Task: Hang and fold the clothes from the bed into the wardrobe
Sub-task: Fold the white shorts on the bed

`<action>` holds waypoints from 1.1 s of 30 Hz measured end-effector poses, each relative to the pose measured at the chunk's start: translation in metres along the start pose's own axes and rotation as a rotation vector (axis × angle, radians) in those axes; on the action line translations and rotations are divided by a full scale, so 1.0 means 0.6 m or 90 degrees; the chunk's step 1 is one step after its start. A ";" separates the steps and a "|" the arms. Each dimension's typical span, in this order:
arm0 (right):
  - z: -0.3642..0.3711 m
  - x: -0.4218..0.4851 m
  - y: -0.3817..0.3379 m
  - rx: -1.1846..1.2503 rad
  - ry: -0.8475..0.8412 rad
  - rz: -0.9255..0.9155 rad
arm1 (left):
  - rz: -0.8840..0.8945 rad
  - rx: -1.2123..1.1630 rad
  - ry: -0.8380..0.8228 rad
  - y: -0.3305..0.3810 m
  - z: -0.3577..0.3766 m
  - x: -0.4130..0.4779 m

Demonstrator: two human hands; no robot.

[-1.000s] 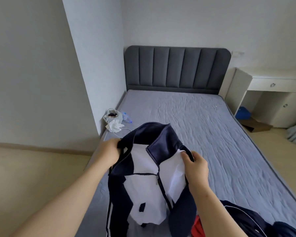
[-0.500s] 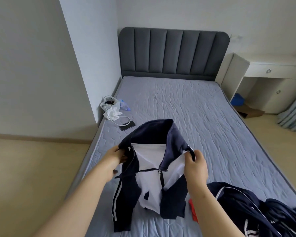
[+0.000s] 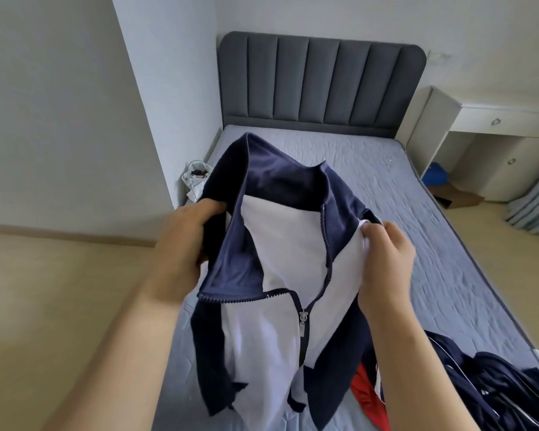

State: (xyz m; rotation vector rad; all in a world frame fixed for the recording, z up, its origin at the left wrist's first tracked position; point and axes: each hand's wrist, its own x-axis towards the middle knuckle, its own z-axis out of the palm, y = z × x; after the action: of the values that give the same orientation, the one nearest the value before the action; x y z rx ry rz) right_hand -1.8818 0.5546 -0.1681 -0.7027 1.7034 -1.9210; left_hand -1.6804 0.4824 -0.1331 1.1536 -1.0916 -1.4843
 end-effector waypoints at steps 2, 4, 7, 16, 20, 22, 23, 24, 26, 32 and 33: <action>-0.005 0.013 0.004 -0.032 -0.009 0.025 | 0.000 0.027 0.004 -0.009 0.007 0.017; -0.008 0.023 0.035 -0.091 -0.014 0.062 | -0.016 0.085 0.017 -0.040 0.017 0.038; -0.013 0.024 0.108 -0.196 -0.036 0.143 | -0.109 0.175 0.021 -0.126 0.029 0.079; -0.002 0.097 0.265 -0.461 -0.090 0.198 | -0.151 0.484 0.045 -0.301 0.042 0.207; 0.062 0.221 0.281 -0.357 -0.058 0.164 | -0.044 0.470 0.077 -0.290 0.088 0.331; 0.093 0.270 0.291 -0.298 -0.081 0.164 | -0.013 0.505 0.037 -0.296 0.098 0.391; 0.105 0.285 0.298 -0.261 -0.118 0.183 | -0.018 0.480 -0.018 -0.305 0.101 0.413; 0.112 0.296 0.313 -0.227 -0.167 0.193 | -0.028 0.440 -0.081 -0.318 0.104 0.428; 0.117 0.299 0.347 -0.214 -0.260 0.200 | -0.045 0.414 -0.154 -0.353 0.109 0.434; 0.065 0.231 0.496 -0.317 -0.328 0.337 | -0.151 0.622 -0.266 -0.520 0.071 0.370; 0.051 0.215 0.521 -0.348 -0.327 0.353 | -0.179 0.649 -0.283 -0.548 0.063 0.352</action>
State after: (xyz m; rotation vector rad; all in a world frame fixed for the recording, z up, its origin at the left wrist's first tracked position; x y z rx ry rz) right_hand -1.9544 0.4118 -0.4673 -0.7273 1.8238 -0.8167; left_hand -1.7919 0.3358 -0.4801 1.7409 -2.2138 -1.4351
